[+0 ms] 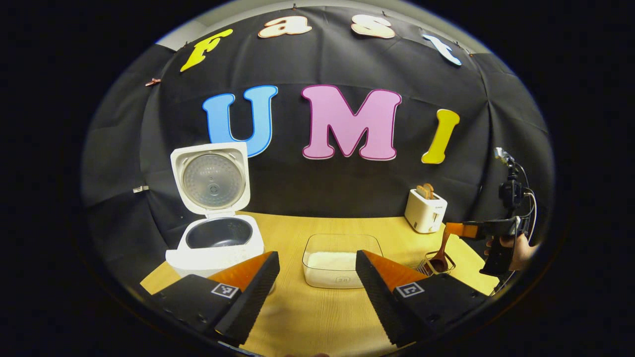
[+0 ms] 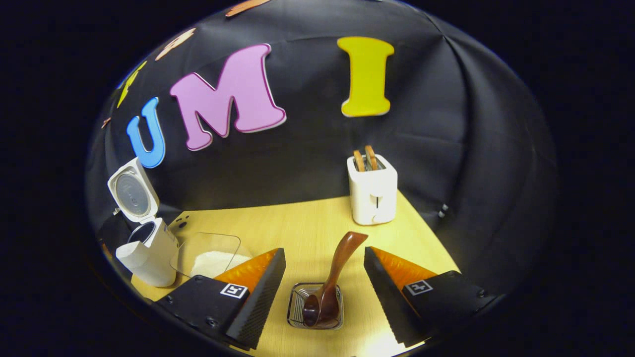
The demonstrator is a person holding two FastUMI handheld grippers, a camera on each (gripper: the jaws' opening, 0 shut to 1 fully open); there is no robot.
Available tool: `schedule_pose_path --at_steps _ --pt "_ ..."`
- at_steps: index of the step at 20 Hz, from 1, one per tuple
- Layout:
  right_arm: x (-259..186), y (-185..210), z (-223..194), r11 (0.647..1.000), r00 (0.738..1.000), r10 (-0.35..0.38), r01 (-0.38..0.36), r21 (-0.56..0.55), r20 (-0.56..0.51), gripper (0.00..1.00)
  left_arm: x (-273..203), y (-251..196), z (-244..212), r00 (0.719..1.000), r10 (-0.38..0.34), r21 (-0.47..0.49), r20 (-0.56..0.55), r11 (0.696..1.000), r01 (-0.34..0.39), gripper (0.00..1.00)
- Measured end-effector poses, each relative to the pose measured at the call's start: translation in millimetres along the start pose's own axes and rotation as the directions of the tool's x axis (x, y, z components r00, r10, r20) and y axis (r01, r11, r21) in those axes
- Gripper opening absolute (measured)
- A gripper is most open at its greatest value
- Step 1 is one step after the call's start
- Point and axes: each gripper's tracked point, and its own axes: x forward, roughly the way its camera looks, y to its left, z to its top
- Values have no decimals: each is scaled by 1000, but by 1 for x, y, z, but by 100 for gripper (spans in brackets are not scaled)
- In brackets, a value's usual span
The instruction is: Close the left gripper, press the button to open the rice cooker; take a wooden spoon from the chopstick holder with the right hand, scoop a spoonful of rice and pour it into the rice cooker, then put the wooden spoon back into the chopstick holder.
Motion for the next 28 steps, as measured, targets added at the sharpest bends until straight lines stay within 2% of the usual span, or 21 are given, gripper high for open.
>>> schedule_pose_path --at_steps 5,9,10,11,12,13,14,15,17,18,21,22,23,28 --pt "54 -12 -38 997 993 -13 21 74 -116 99 16 -4 -29 997 5 21 -79 1000 -3 99" --pt "80 -11 -64 990 980 -5 33 135 -199 93 23 -6 -35 995 0 32 -104 999 4 99" --pt "84 -9 -67 990 978 -4 33 136 -207 78 24 -9 -34 994 -8 31 -105 999 11 99" --pt "87 -8 -70 991 976 -9 38 129 -215 73 25 -11 -37 993 -15 30 -114 999 18 99" --pt "89 -8 -73 991 975 -11 40 126 -221 60 25 -14 -39 992 -22 31 -126 999 26 99" --pt "92 -6 -74 991 975 -11 41 129 -224 53 24 -15 -40 991 -29 34 -133 999 34 99" --pt "94 -6 -71 989 975 -20 52 140 -220 29 22 -17 -40 990 -40 35 -136 998 46 99" --pt "93 -7 -67 986 976 -31 66 156 -217 38 22 -20 -41 989 -54 37 -138 998 59 99" --pt "94 -9 -67 982 973 -50 89 169 -224 8 22 -22 -41 986 -81 42 -144 995 88 99" --pt "93 -7 -68 984 973 -40 78 158 -228 21 24 -22 -42 985 -91 43 -146 994 98 99" --pt "78 -10 -53 990 981 -71 91 105 -180 18 26 -17 -36 984 -115 28 -133 992 120 99" --pt "72 -11 -44 991 985 -89 103 91 -146 7 27 -14 -34 984 -121 22 -128 992 125 99" --pt "66 -10 -32 990 988 -100 111 92 -113 18 28 -12 -32 984 -128 17 -123 991 131 99" --pt "33 -4 23 983 983 -182 181 43 26 18 28 6 -22 982 -163 11 -93 986 165 99"
